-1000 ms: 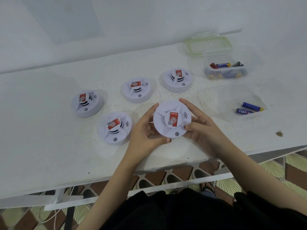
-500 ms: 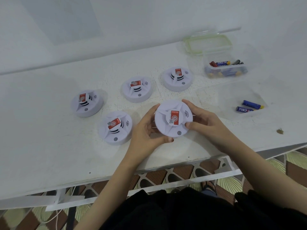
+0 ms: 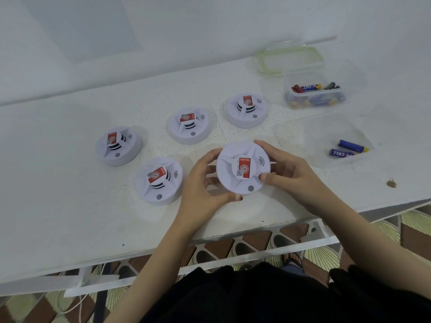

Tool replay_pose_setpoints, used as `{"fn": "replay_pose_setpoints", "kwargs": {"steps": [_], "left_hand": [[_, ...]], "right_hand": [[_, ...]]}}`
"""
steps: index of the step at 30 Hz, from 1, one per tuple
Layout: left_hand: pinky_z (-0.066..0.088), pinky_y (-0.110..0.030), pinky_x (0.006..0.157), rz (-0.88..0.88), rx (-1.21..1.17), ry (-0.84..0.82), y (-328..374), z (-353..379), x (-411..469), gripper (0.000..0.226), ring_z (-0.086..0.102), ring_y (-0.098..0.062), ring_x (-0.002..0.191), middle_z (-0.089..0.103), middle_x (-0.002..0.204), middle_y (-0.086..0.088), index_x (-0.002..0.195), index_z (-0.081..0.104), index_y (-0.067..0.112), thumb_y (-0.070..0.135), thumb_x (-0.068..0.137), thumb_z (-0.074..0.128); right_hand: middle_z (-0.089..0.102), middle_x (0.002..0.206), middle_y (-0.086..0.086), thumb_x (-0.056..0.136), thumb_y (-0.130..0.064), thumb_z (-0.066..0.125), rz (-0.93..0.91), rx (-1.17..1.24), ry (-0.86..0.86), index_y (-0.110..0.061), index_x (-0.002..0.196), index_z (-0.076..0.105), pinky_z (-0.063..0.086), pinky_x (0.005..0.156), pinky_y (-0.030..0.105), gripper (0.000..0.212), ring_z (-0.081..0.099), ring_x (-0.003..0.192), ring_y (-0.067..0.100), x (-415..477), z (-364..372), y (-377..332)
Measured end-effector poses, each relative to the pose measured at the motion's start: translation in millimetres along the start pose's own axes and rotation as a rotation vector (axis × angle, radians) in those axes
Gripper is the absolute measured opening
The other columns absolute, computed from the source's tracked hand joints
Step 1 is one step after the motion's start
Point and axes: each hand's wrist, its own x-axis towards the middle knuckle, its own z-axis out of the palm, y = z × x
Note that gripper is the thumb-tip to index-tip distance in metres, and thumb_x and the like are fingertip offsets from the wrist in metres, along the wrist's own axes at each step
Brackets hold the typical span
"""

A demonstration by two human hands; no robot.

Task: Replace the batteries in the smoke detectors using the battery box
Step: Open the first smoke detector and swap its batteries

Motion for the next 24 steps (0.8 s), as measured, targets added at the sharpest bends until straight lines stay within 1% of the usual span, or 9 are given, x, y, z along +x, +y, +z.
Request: {"fn": "replay_pose_setpoints", "kwargs": {"steps": [7,9,11,14,17,18,19,21,24], "left_hand": [[0.048,-0.026,0.095,0.026,0.049,0.022,-3,2,1,0.083,0.057,-0.008,0.115,0.058,0.127,0.013,0.125,0.048,0.031,0.019,0.054,0.088],[0.042,-0.018,0.1,0.036,0.089,0.021,-4,3,1,0.083,0.052,-0.002,0.12,0.056,0.128,0.019,0.126,0.046,0.034,0.02,0.056,0.087],[0.037,-0.013,0.1,0.017,0.13,0.013,-4,5,1,0.084,0.048,0.001,0.124,0.054,0.13,0.022,0.129,0.045,0.034,0.02,0.059,0.088],[0.037,-0.02,0.101,0.009,0.194,-0.024,-3,7,3,0.078,0.048,0.0,0.122,0.055,0.129,0.019,0.13,0.046,0.031,0.022,0.064,0.087],[0.041,-0.029,0.103,0.029,0.311,-0.065,0,10,3,0.074,0.049,-0.005,0.12,0.056,0.129,0.013,0.133,0.05,0.023,0.045,0.068,0.077],[0.04,-0.031,0.106,0.025,0.352,-0.07,1,10,4,0.077,0.047,-0.007,0.124,0.054,0.133,0.011,0.136,0.048,0.021,0.05,0.069,0.073],[0.036,-0.031,0.109,0.011,0.384,-0.073,1,9,3,0.08,0.044,-0.009,0.129,0.05,0.139,0.009,0.139,0.045,0.021,0.051,0.07,0.073],[0.026,-0.024,0.112,-0.022,0.417,-0.075,4,9,2,0.087,0.033,-0.01,0.138,0.041,0.147,0.007,0.145,0.038,0.021,0.042,0.072,0.08],[0.017,-0.017,0.107,-0.042,0.45,-0.038,14,2,0,0.089,0.026,0.0,0.134,0.037,0.144,0.011,0.147,0.034,0.023,0.029,0.072,0.082]], "right_hand": [[0.062,0.126,0.002,0.08,-0.013,0.065,-0.054,-0.014,0.028,-0.012,0.136,0.046,0.051,0.09,0.028,0.06,0.061,0.111,0.017,0,-2,4],[0.061,0.126,-0.001,0.081,-0.019,0.066,-0.085,-0.097,0.056,-0.016,0.133,0.048,0.048,0.096,0.03,0.056,0.058,0.116,0.014,-1,-3,6],[0.058,0.129,-0.011,0.084,-0.026,0.063,-0.12,-0.279,0.087,-0.022,0.133,0.048,0.043,0.1,0.025,0.052,0.054,0.119,0.005,0,-4,7],[0.054,0.128,-0.017,0.088,-0.032,0.051,-0.173,-0.522,0.095,-0.022,0.134,0.046,0.036,0.1,0.015,0.047,0.049,0.117,-0.002,2,-2,12],[0.054,0.132,-0.001,0.089,-0.037,0.044,-0.145,-0.646,0.115,-0.013,0.135,0.046,0.025,0.107,0.013,0.052,0.042,0.122,0.006,7,-3,20],[0.053,0.133,0.003,0.089,-0.038,0.043,-0.14,-0.667,0.119,-0.011,0.135,0.046,0.024,0.109,0.016,0.054,0.041,0.124,0.009,8,-4,23],[0.052,0.135,0.004,0.088,-0.042,0.04,-0.135,-0.683,0.118,-0.011,0.136,0.046,0.027,0.112,0.026,0.057,0.04,0.127,0.013,9,-4,25],[0.048,0.14,0.003,0.086,-0.047,0.036,-0.119,-0.694,0.12,-0.012,0.138,0.044,0.029,0.112,0.042,0.063,0.039,0.132,0.019,10,-4,27],[0.043,0.144,0.001,0.083,-0.052,0.032,-0.096,-0.695,0.145,-0.015,0.14,0.04,0.022,0.115,0.034,0.069,0.032,0.137,0.017,9,-4,26]]}}
